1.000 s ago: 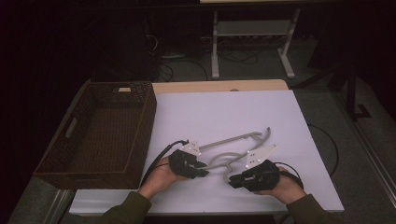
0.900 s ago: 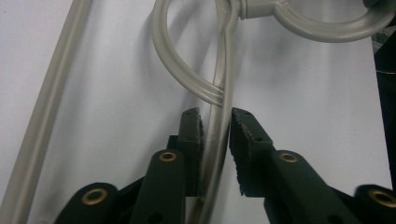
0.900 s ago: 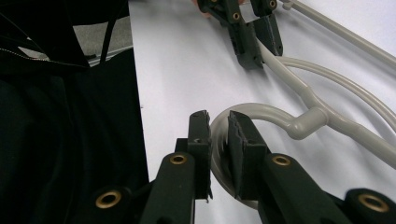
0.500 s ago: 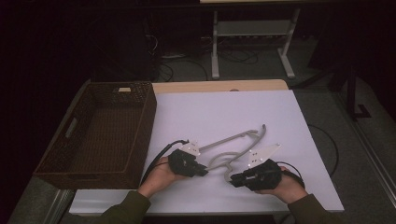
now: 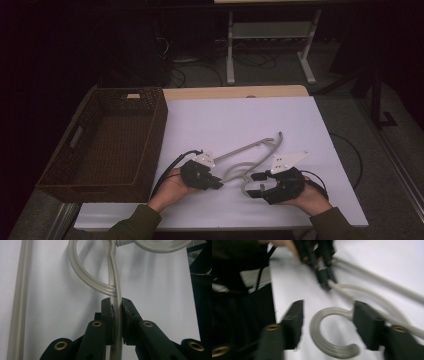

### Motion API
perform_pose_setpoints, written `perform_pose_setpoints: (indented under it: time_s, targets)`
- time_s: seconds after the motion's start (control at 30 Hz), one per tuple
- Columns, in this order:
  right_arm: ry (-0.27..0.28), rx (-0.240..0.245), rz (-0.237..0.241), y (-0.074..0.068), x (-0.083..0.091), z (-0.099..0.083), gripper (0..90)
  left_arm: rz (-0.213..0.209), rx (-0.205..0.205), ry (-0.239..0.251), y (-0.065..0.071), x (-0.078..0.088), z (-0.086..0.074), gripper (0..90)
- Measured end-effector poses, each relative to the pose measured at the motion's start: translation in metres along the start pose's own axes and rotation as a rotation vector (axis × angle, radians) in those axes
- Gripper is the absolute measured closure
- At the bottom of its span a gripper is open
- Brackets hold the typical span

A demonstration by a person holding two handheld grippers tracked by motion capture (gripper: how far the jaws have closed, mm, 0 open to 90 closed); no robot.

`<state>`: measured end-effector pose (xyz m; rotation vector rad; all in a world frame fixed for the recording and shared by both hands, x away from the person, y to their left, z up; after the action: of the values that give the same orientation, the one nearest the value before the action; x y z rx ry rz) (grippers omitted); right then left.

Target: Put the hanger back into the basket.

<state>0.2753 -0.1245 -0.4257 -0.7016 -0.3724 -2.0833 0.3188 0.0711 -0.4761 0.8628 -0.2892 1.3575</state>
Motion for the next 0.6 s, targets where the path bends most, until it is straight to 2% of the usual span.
perform_pose_setpoints:
  time_s: [0.03,0.1,0.3,0.5,0.6]
  targets:
    - [0.035,-0.016,-0.047,0.005,0.005,0.002,26.1,0.004,0.000,0.009,0.000,0.002,0.001,82.3]
    - [0.058,-0.034,-0.101,0.011,0.010,0.001,17.5,0.006,0.002,0.019,0.000,0.003,0.003,82.3]
    - [0.109,-0.089,-0.227,0.029,0.028,-0.005,10.2,0.018,0.027,0.044,0.000,0.008,0.006,82.4]
    - [0.143,-0.125,-0.284,0.039,0.045,-0.017,6.3,0.054,0.056,0.066,-0.002,0.024,0.010,82.5]
    - [0.135,-0.140,-0.303,0.043,0.048,-0.027,6.2,0.065,0.070,0.084,-0.003,0.032,0.012,82.5]
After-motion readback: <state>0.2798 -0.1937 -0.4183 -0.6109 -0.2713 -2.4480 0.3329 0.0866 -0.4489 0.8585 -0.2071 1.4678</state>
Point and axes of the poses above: each handheld gripper's, and its own axes: x roughly backward along the jaws, z roughly out of its top, y roughly to its right, the point moved 6 cm from there along -x, roughly forward along the jaws, and after that the axes turned 15 degrees about -z, right-handed, at the moved point
